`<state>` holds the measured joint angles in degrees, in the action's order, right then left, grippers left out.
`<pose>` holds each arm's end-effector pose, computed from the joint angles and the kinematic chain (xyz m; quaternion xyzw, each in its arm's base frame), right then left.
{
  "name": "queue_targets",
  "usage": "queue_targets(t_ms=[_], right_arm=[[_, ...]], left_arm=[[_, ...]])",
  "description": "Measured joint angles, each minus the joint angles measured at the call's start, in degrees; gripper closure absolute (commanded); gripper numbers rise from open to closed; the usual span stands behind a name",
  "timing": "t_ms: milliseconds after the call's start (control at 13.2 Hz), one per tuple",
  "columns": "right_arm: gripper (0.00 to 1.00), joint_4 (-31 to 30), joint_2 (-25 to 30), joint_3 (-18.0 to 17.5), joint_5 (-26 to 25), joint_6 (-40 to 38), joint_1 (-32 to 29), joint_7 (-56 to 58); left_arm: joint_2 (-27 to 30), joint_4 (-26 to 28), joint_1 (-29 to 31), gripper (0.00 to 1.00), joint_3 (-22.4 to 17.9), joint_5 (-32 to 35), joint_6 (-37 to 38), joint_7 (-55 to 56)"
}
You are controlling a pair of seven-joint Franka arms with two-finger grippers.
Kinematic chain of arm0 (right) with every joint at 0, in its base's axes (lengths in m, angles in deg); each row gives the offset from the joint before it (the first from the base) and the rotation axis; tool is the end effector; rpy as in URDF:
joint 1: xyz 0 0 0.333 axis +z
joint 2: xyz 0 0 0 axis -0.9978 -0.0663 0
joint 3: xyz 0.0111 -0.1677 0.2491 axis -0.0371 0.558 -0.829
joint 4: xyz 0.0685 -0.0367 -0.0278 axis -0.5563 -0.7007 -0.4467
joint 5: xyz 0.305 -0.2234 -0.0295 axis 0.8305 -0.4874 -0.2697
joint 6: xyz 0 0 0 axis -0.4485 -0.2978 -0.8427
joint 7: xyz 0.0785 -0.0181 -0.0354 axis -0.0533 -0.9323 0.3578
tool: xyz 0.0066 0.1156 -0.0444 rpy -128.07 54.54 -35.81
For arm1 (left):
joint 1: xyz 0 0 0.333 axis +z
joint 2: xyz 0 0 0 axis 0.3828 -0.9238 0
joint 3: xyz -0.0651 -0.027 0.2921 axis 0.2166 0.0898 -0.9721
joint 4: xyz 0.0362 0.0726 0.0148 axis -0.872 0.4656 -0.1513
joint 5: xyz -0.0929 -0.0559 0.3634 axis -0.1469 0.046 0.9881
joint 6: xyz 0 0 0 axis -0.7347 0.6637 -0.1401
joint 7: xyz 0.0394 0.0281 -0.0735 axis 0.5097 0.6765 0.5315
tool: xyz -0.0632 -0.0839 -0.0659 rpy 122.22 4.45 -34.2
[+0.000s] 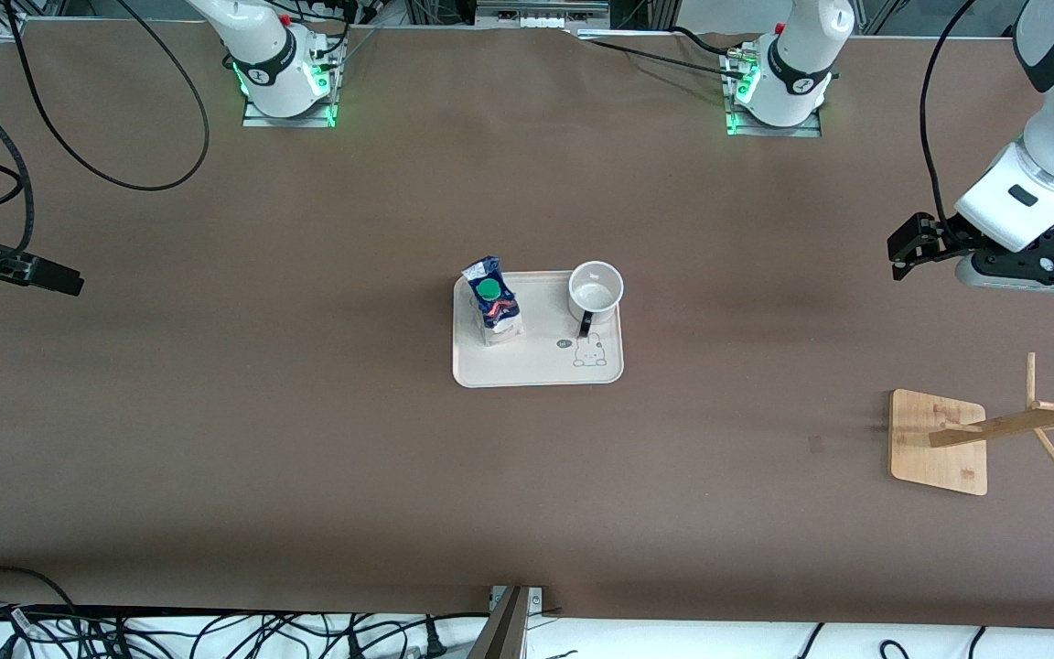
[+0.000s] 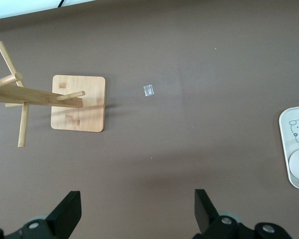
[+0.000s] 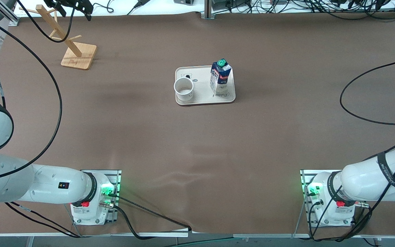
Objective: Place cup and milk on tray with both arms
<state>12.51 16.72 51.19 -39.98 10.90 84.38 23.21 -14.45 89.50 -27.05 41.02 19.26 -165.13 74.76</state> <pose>0.6093 -0.0182 0.5426 0.9906 -0.1080 -0.0604 0.0589 0.5620 -0.0435 0.5386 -0.9963 0.0602 -0.0430 0.0443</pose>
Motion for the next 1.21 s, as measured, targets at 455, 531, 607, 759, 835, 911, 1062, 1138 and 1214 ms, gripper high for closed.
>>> queue_targets(t_ms=[455, 531, 607, 759, 835, 911, 1062, 1138, 1214], right_arm=[[0.00, -1.00, -0.06, -0.13, 5.35, 1.55, -0.07, 3.08], [0.00, -1.21, -0.06, -0.14, 6.12, 1.82, -0.08, 4.59], [0.00, -1.27, -0.05, -0.14, 6.33, 1.93, -0.10, 6.49], [0.00, -1.28, -0.06, -0.14, 6.37, 2.00, -0.20, 8.90], [0.00, -1.28, -0.05, -0.14, 6.37, 2.04, -0.22, 9.25], [0.00, -1.28, -0.06, -0.14, 6.37, 2.06, -0.22, 9.50], [0.00, -1.28, -0.06, -0.14, 6.37, 2.14, -0.22, 9.75], [0.00, -1.28, -0.06, -0.15, 6.37, 2.15, -0.22, 9.85], [0.00, -1.28, -0.06, -0.15, 6.37, 2.20, -0.22, 9.90]], left_arm=[[0.00, 0.00, 0.00, 0.00, 0.00, 0.00, 0.00, 0.00], [0.00, 0.00, 0.00, 0.00, 0.00, 0.00, 0.00, 0.00], [0.00, 0.00, 0.00, 0.00, 0.00, 0.00, 0.00, 0.00], [0.00, 0.00, 0.00, 0.00, 0.00, 0.00, 0.00, 0.00], [0.00, 0.00, 0.00, 0.00, 0.00, 0.00, 0.00, 0.00], [0.00, 0.00, 0.00, 0.00, 0.00, 0.00, 0.00, 0.00], [0.00, 0.00, 0.00, 0.00, 0.00, 0.00, 0.00, 0.00], [0.00, 0.00, 0.00, 0.00, 0.00, 0.00, 0.00, 0.00], [0.00, 0.00, 0.00, 0.00, 0.00, 0.00, 0.00, 0.00]])
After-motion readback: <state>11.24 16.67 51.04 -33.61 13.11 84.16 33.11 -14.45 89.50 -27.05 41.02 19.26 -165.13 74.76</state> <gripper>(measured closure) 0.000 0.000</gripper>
